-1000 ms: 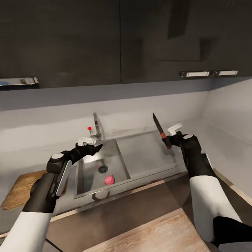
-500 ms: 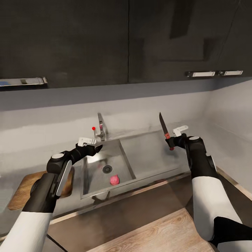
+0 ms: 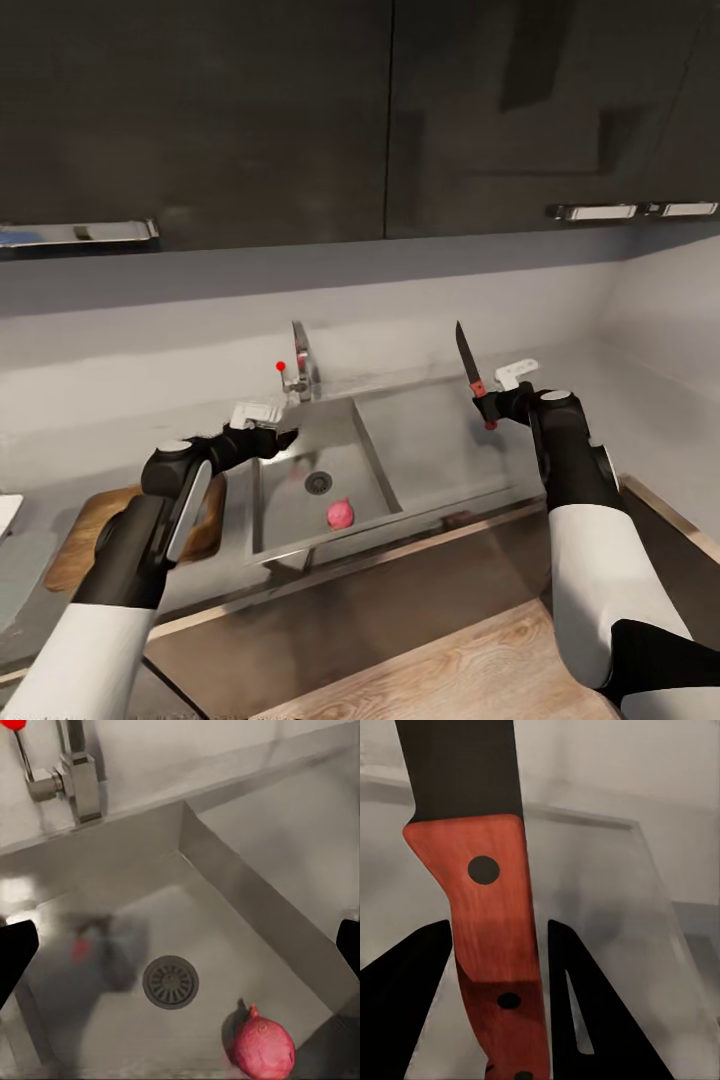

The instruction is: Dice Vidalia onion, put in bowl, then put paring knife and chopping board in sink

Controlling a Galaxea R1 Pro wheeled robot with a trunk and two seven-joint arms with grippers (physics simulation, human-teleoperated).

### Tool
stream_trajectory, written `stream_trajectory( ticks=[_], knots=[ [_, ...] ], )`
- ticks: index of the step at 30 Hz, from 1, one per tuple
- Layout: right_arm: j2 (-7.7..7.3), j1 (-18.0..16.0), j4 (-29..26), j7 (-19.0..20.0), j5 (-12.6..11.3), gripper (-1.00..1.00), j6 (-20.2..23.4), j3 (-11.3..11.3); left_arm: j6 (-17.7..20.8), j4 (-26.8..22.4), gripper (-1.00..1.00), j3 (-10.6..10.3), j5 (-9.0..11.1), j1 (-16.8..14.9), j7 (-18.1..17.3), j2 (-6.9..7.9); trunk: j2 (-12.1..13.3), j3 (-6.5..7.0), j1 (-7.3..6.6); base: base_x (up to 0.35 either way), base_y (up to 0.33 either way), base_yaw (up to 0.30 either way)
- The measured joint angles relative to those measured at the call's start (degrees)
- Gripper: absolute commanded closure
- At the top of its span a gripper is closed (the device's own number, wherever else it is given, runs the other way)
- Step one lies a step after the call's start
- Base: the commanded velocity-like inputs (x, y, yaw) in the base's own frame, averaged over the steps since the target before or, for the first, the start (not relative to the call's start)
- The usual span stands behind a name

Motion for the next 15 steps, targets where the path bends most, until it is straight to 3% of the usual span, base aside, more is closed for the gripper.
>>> stream_trajectory(
  ticks=[4,8,14,15],
  knots=[
    [0.0,0.02,0.04,0.0,-0.04,1.0,0.03,0.0,0.97,3.45,-1.0,0.06,-0.04,-0.04,0.06,-0.77,0.0,0.0,0.0,0.0,0.0,0.19],
    [0.14,0.06,0.05,0.04,-0.03,1.0,0.03,0.0,1.09,9.13,-1.0,-0.03,-0.32,-0.1,0.74,-4.04,0.0,0.0,0.0,0.0,0.0,0.179],
    [0.44,0.07,0.2,0.05,-0.15,1.0,0.03,0.0,1.06,14.33,-1.0,-0.02,-0.53,-0.97,4.66,-5.87,0.0,0.0,0.0,0.0,0.0,0.169],
    [0.55,0.07,0.21,0.07,-0.31,1.0,0.03,0.0,1.2,15.3,-1.0,-0.02,-0.46,-1.29,5.35,-6.96,0.0,0.0,0.0,0.0,0.0,0.081]
  ],
)
